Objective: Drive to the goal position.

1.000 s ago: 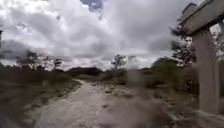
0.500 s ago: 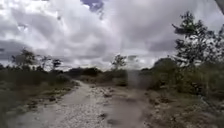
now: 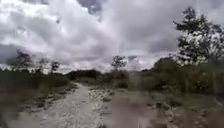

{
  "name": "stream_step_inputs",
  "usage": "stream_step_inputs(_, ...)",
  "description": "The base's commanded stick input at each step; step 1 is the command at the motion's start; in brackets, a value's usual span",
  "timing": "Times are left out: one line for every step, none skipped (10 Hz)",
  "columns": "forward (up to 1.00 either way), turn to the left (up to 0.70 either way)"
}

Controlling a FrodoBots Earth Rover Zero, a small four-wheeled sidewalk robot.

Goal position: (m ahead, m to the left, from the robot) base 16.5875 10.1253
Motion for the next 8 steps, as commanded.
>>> stream_step_inputs(0.69, 0.01)
stream_step_inputs(0.69, 0.01)
stream_step_inputs(0.69, 0.01)
stream_step_inputs(0.69, 0.01)
stream_step_inputs(0.69, 0.01)
stream_step_inputs(0.69, 0.01)
stream_step_inputs(0.69, 0.01)
stream_step_inputs(0.69, 0.01)
